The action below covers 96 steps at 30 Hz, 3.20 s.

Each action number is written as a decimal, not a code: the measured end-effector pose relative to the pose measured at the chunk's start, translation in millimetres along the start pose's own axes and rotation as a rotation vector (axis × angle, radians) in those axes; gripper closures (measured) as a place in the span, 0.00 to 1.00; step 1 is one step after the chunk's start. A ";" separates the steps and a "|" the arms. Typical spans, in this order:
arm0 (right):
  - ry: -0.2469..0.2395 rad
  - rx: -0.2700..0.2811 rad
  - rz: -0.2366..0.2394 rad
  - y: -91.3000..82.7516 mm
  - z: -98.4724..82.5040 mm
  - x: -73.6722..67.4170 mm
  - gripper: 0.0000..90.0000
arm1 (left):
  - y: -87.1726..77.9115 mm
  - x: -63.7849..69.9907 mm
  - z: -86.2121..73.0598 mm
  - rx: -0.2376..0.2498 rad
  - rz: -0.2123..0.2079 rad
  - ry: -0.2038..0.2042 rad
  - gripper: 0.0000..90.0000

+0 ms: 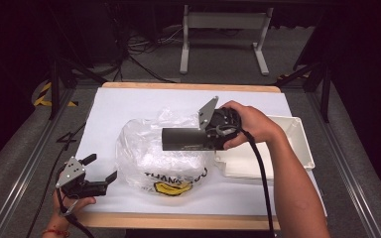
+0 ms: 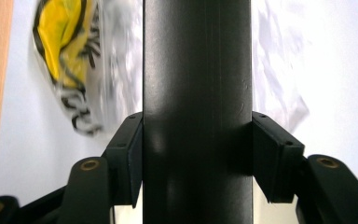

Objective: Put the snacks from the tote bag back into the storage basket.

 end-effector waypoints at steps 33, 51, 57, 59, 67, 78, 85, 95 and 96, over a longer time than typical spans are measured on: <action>0.175 -0.030 -0.065 -53.5 -134.1 -10.2 0.48 | 0.3 2.4 1.1 -0.006 -0.004 0.004 0.05; 0.235 -0.057 -0.030 -39.0 -177.1 -8.1 0.48 | 0.8 3.4 1.1 -0.017 -0.006 0.007 0.05; 0.237 -0.064 -0.004 -27.5 -179.3 -5.5 0.48 | 0.0 3.1 1.1 -0.011 -0.006 0.003 0.05; 0.230 -0.072 0.014 -19.3 -179.8 -4.2 0.48 | 0.1 3.2 1.1 -0.011 -0.006 0.003 0.05; 0.223 -0.093 0.053 -1.3 -187.1 -1.0 0.48 | -0.3 5.0 0.8 -0.013 -0.014 0.003 0.05; 0.209 -0.121 0.068 16.4 -195.0 2.4 0.48 | -1.5 4.6 0.5 -0.017 -0.013 0.002 0.05; 0.225 -0.110 0.070 21.9 -199.0 3.4 0.47 | -1.9 5.0 0.8 -0.014 -0.014 0.001 0.05; 0.261 -0.117 0.066 17.0 -199.8 5.3 0.43 | -1.7 5.8 1.2 -0.013 -0.015 0.001 0.05; 0.263 -0.119 0.059 16.3 -199.2 4.9 0.42 | -2.0 5.7 1.3 -0.015 -0.015 0.005 0.05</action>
Point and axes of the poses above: each handheld gripper's, and its own axes: y roughly forward along the jaws, z roughly out of its top, x roughly to its right, the point moved 4 cm from there along y, roughly forward along the jaws, and after that the axes turned 13 degrees about z, right-handed, at the moved point
